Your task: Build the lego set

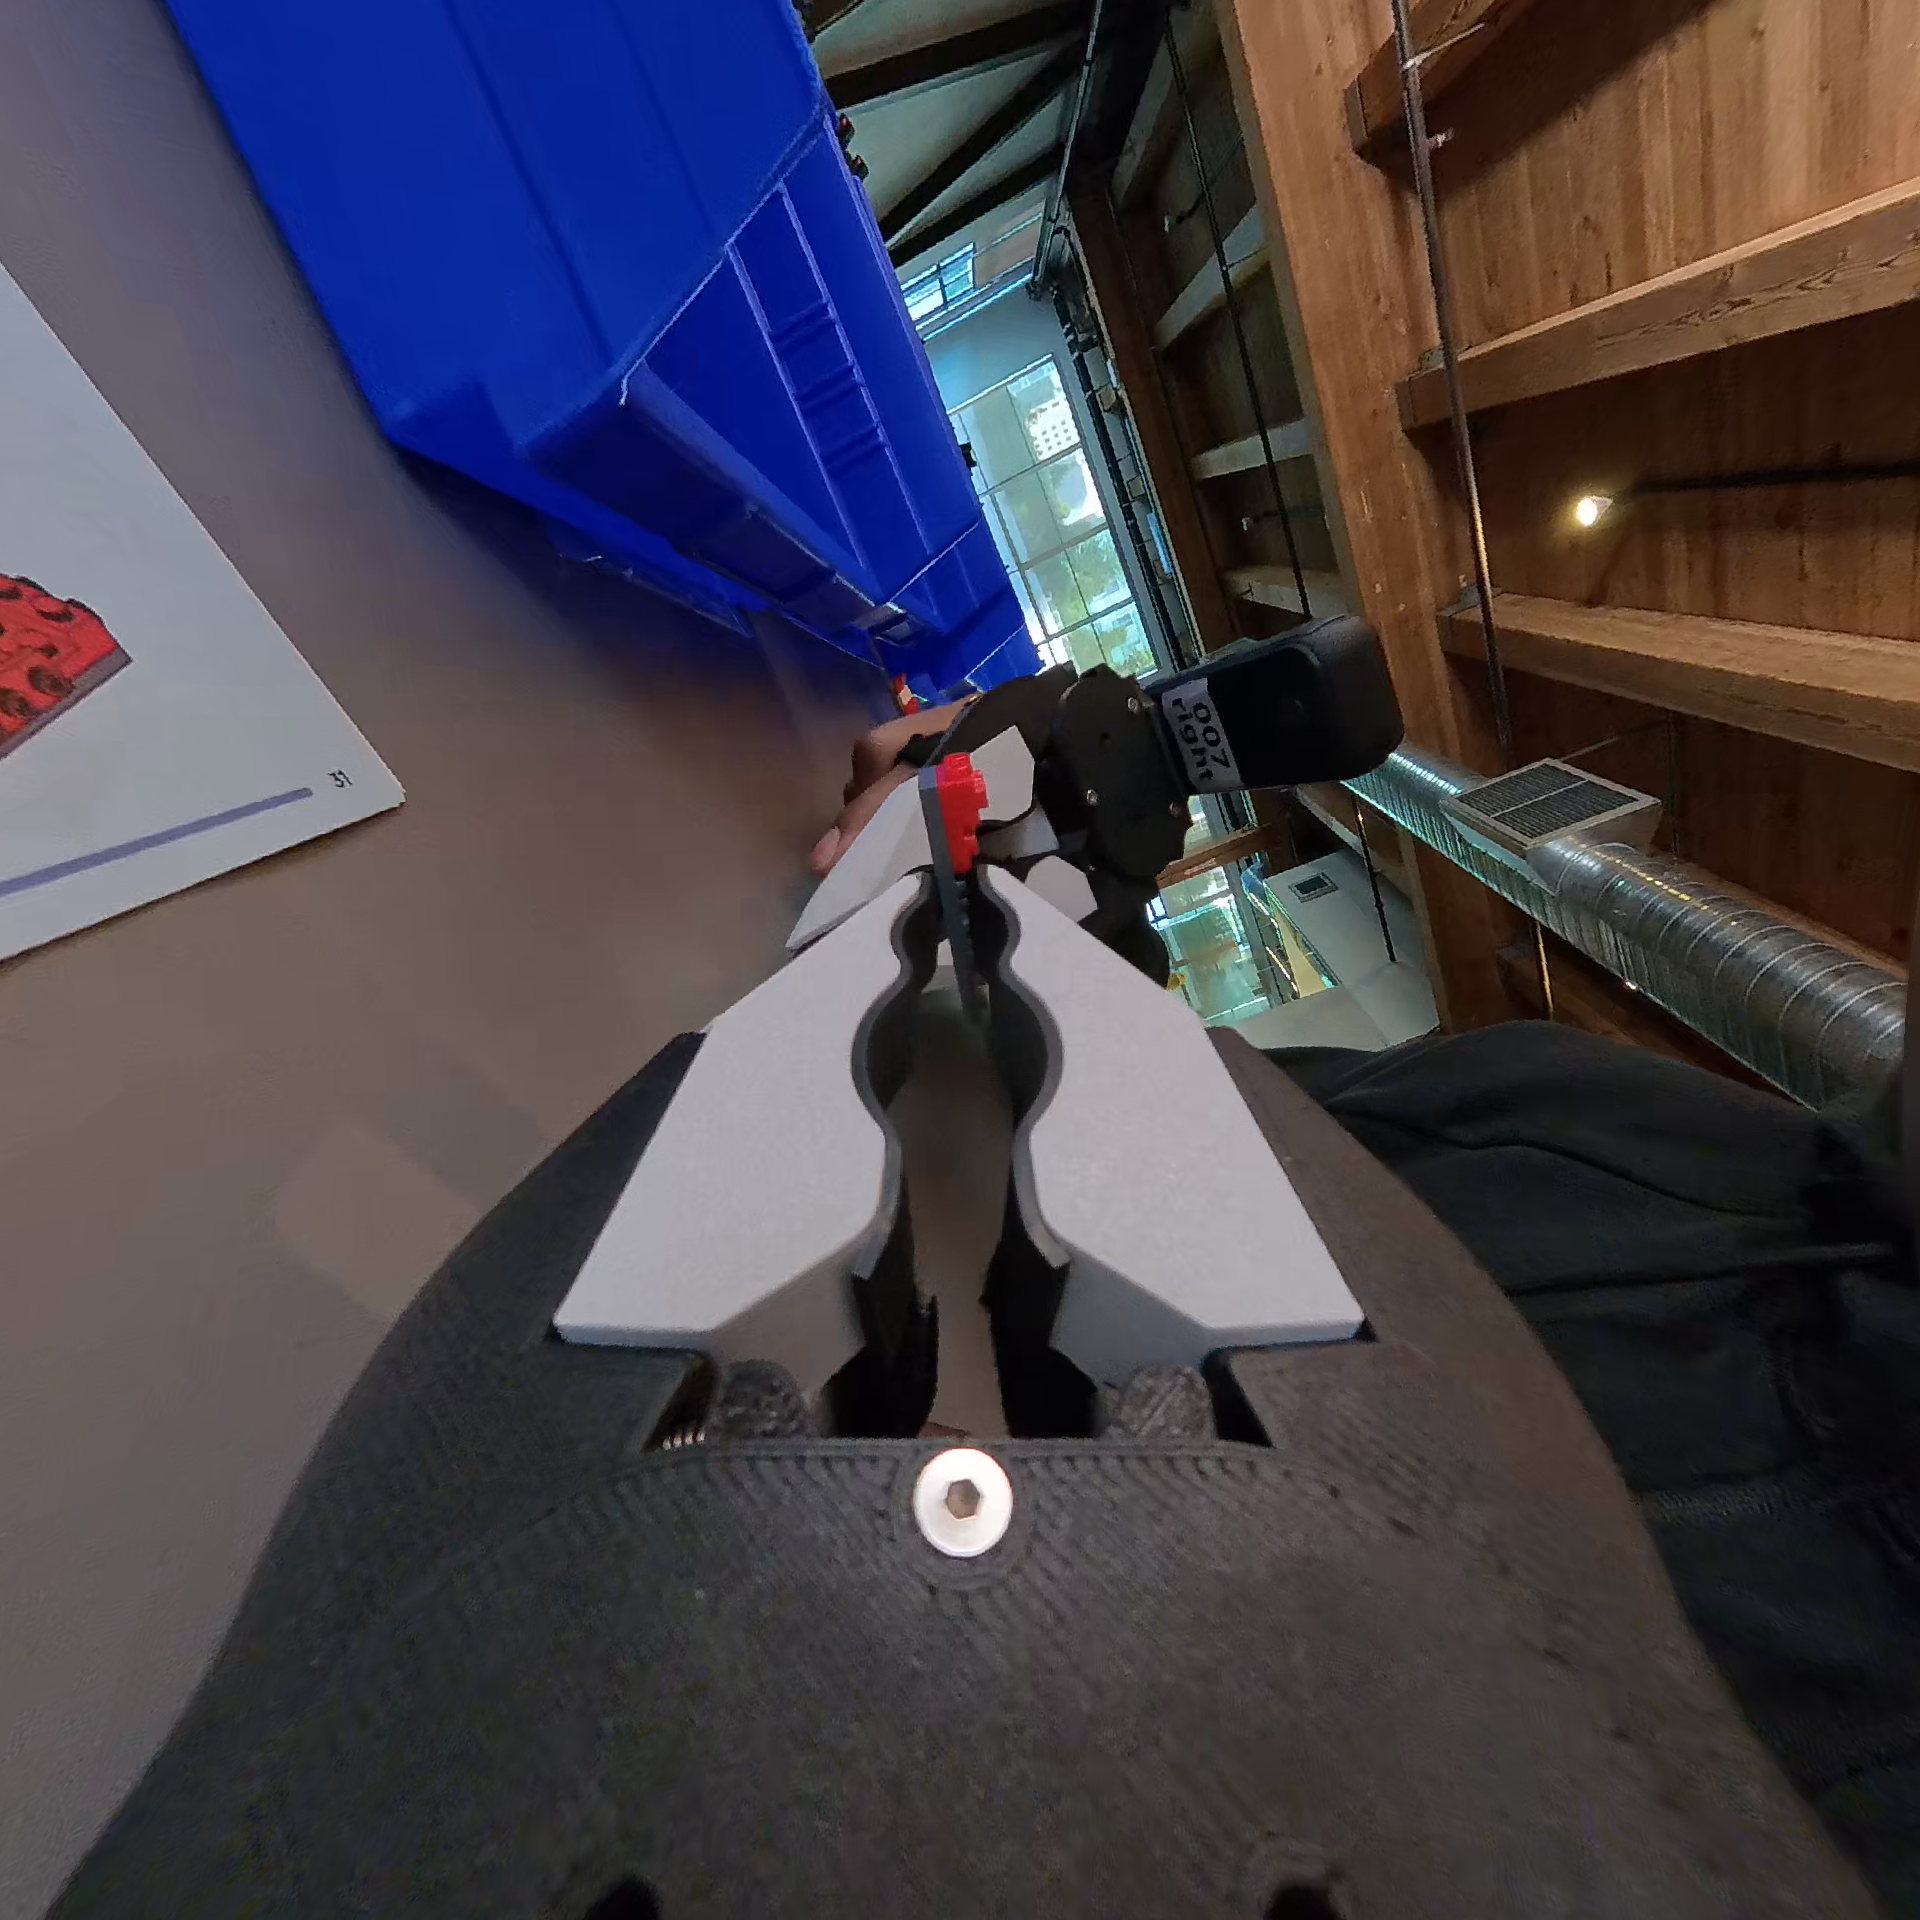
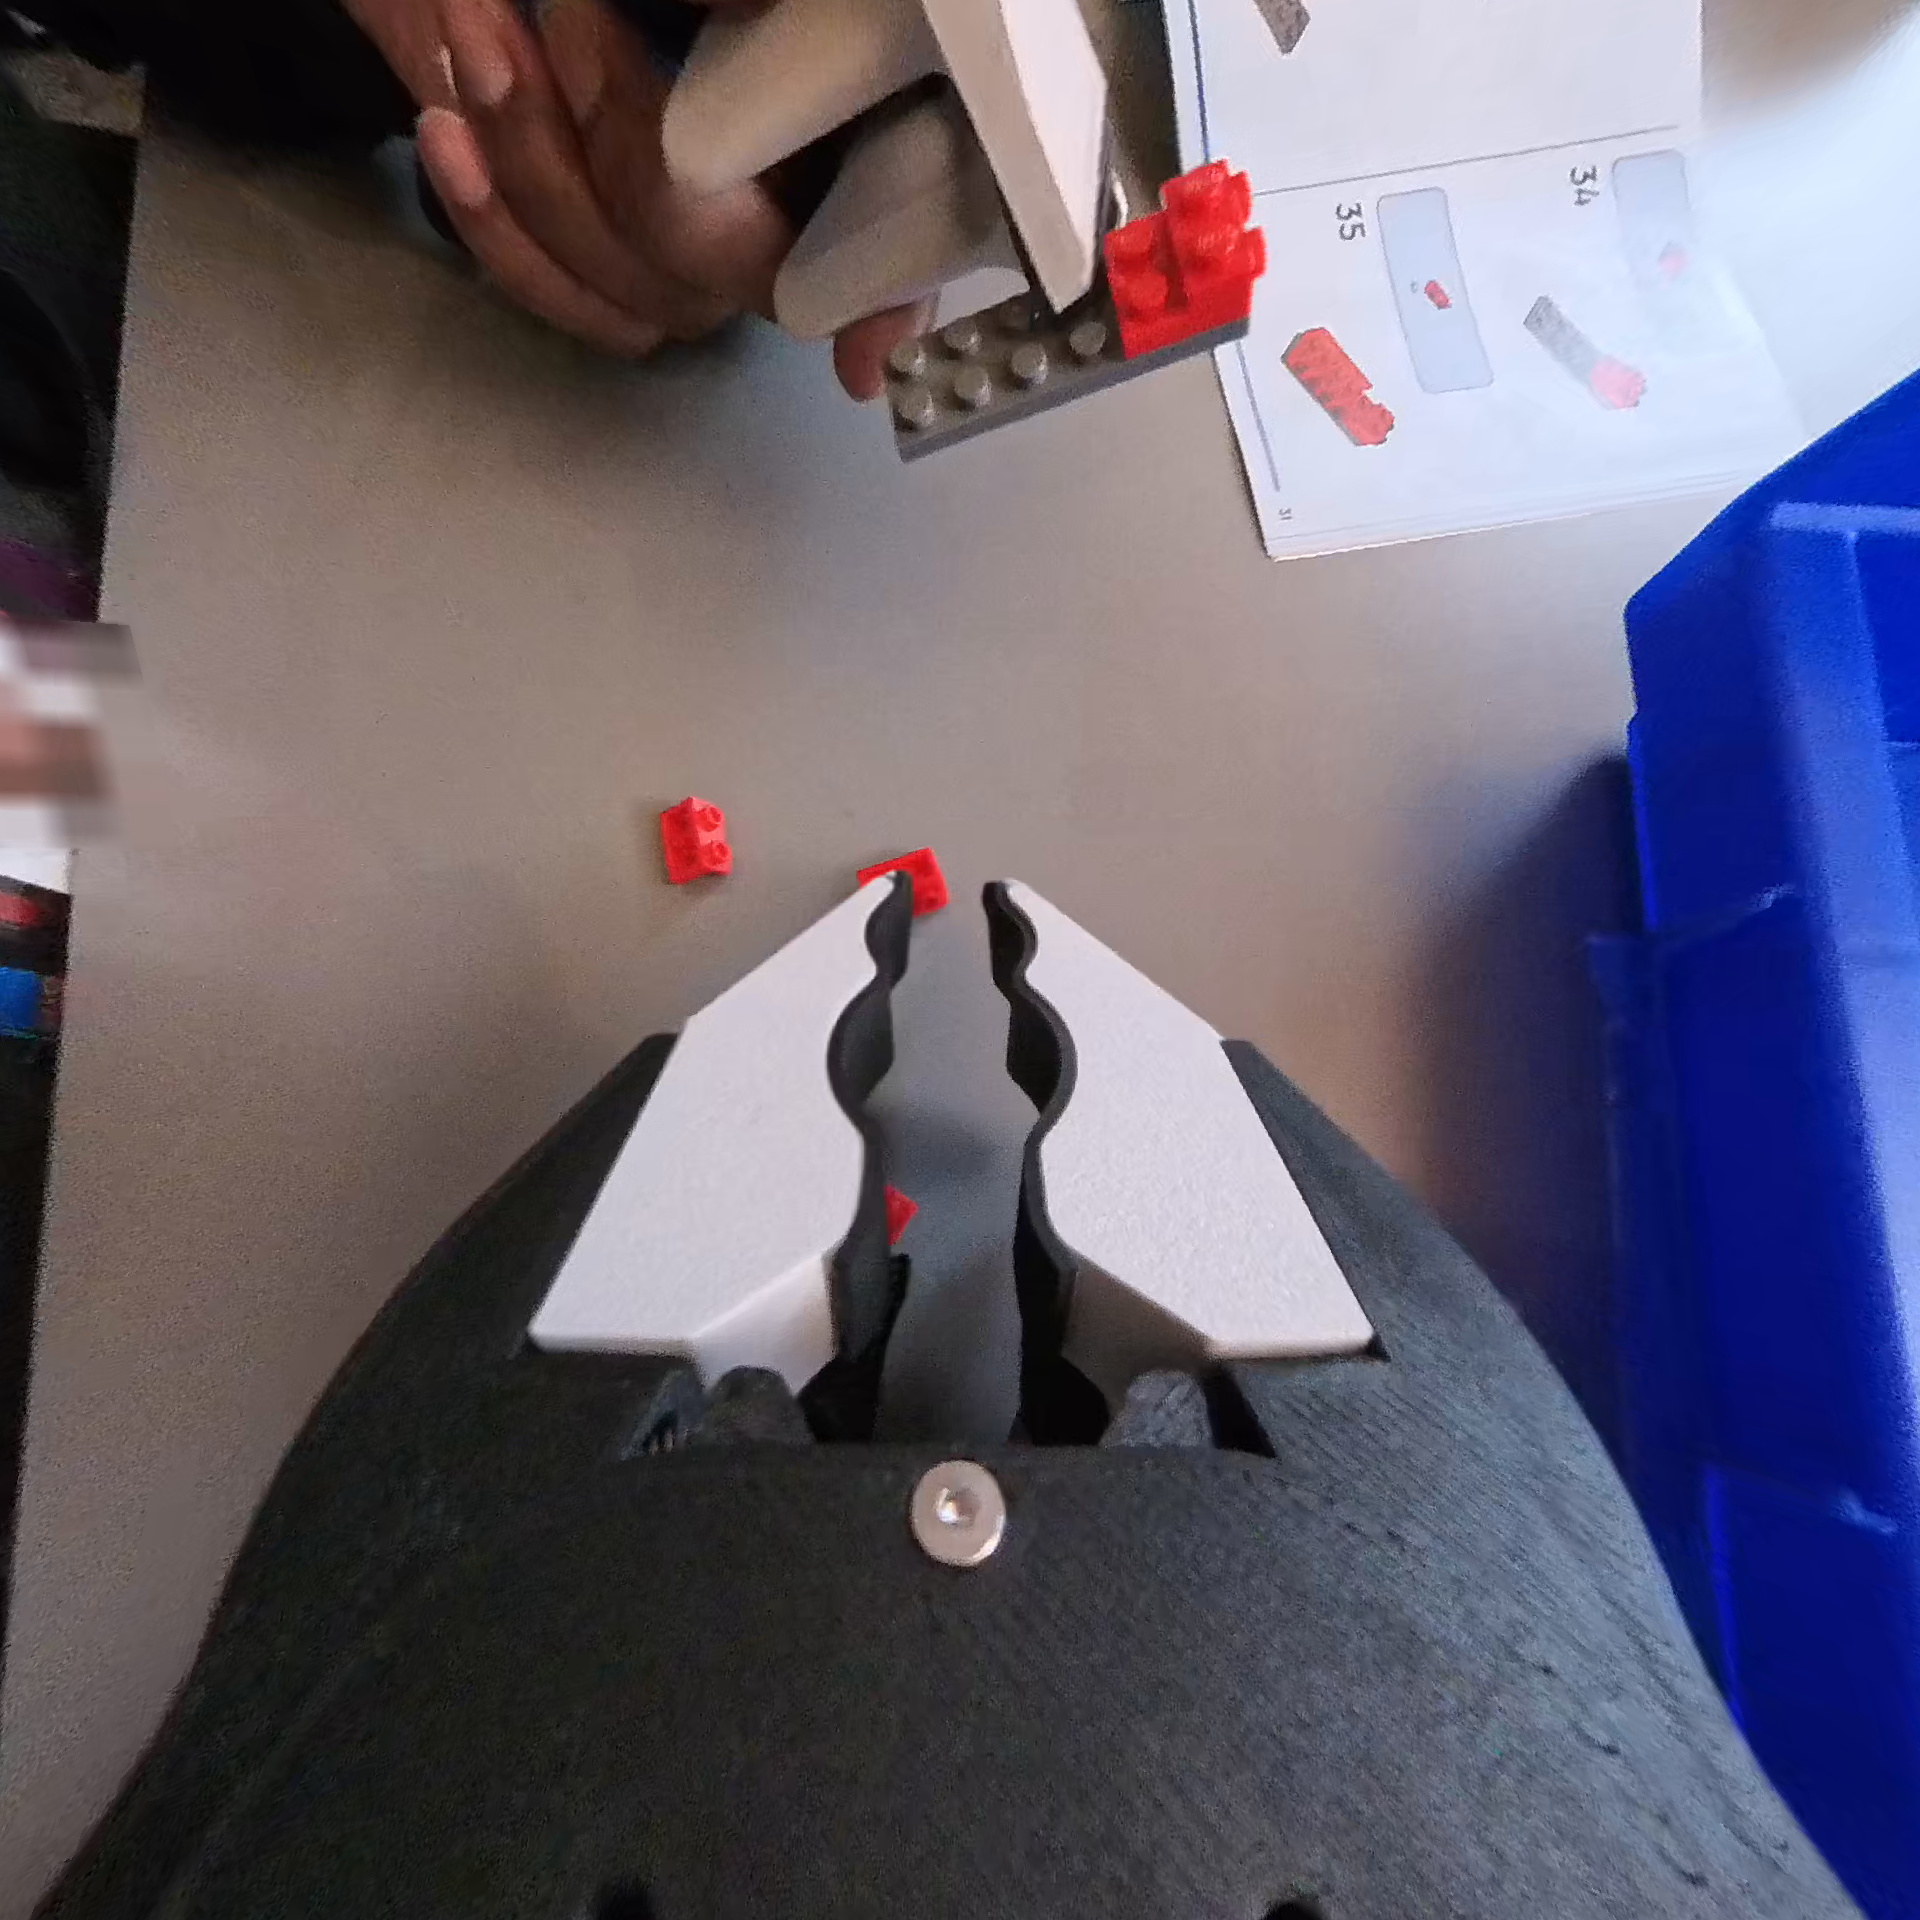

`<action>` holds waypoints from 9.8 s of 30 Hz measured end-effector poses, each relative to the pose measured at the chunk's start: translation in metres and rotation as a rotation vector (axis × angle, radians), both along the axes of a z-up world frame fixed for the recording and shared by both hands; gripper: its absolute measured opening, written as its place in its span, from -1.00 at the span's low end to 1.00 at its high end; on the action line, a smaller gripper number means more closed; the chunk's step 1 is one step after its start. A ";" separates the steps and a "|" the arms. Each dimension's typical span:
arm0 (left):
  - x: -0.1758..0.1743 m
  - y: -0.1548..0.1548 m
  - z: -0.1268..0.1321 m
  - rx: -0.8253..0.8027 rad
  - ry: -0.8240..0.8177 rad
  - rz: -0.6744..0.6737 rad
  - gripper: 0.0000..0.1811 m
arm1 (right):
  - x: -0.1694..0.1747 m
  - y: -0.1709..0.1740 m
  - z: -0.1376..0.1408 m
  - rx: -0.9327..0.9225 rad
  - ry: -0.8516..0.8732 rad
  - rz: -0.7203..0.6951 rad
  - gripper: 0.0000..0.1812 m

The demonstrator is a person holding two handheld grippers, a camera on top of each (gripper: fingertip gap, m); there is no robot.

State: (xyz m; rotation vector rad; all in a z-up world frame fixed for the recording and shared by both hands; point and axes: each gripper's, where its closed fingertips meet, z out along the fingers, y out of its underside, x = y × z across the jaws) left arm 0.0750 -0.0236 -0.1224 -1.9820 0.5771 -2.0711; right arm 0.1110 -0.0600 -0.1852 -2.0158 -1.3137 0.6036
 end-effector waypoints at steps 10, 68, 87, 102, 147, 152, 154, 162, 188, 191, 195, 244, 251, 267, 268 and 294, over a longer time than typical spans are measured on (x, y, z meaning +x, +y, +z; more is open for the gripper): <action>0.000 -0.001 -0.001 -0.001 0.004 -0.004 -0.95 | -0.006 -0.012 -0.007 0.080 -0.038 -0.002 -0.63; -0.001 0.006 -0.003 0.000 0.021 0.026 -0.95 | -0.004 0.030 0.034 0.135 0.120 -0.335 -0.77; -0.002 0.008 -0.008 -0.005 0.053 0.039 -0.95 | -0.006 0.030 -0.002 0.031 -0.001 -0.199 -0.74; -0.003 0.008 -0.007 -0.017 0.044 0.037 -0.95 | -0.016 0.033 0.034 -0.082 0.266 -0.177 -0.81; -0.007 0.019 -0.013 -0.121 0.065 0.100 -0.95 | -0.032 0.051 0.052 0.152 0.219 0.018 -0.82; -0.006 0.017 -0.009 -0.122 0.051 0.093 -0.95 | -0.040 0.042 0.069 0.228 0.246 0.066 -0.82; -0.005 0.013 -0.007 -0.138 0.034 0.073 -0.95 | -0.042 0.041 0.067 0.246 0.218 0.070 -0.82; -0.002 0.004 0.001 -0.174 -0.021 0.016 -0.95 | -0.041 0.039 0.068 0.258 0.193 0.076 -0.82; -0.003 0.006 -0.009 0.057 0.085 0.073 -0.94 | -0.044 0.043 0.057 0.352 0.033 0.062 -0.82; -0.004 0.008 0.001 0.029 0.008 0.077 -0.94 | -0.044 0.044 0.068 0.360 0.096 0.045 -0.82; -0.004 0.007 0.012 -0.004 -0.068 0.064 -0.94 | -0.045 0.043 0.078 0.364 0.148 0.038 -0.82; -0.001 0.003 0.010 -0.117 -0.104 0.041 -0.89 | -0.051 0.040 0.076 0.532 0.021 0.060 -0.82; -0.002 0.004 0.011 -0.120 -0.110 0.050 -0.89 | -0.050 0.042 0.077 0.531 0.033 0.041 -0.81; -0.006 0.008 0.021 -0.186 -0.192 0.053 -0.90 | -0.041 0.043 0.090 0.417 0.273 -0.001 -0.23; -0.005 0.007 0.022 -0.191 -0.196 0.046 -0.89 | -0.042 0.043 0.089 0.420 0.276 0.009 -0.20; -0.002 -0.002 0.019 -0.253 -0.198 0.006 -0.89 | -0.060 0.044 0.074 0.496 0.279 0.022 -0.37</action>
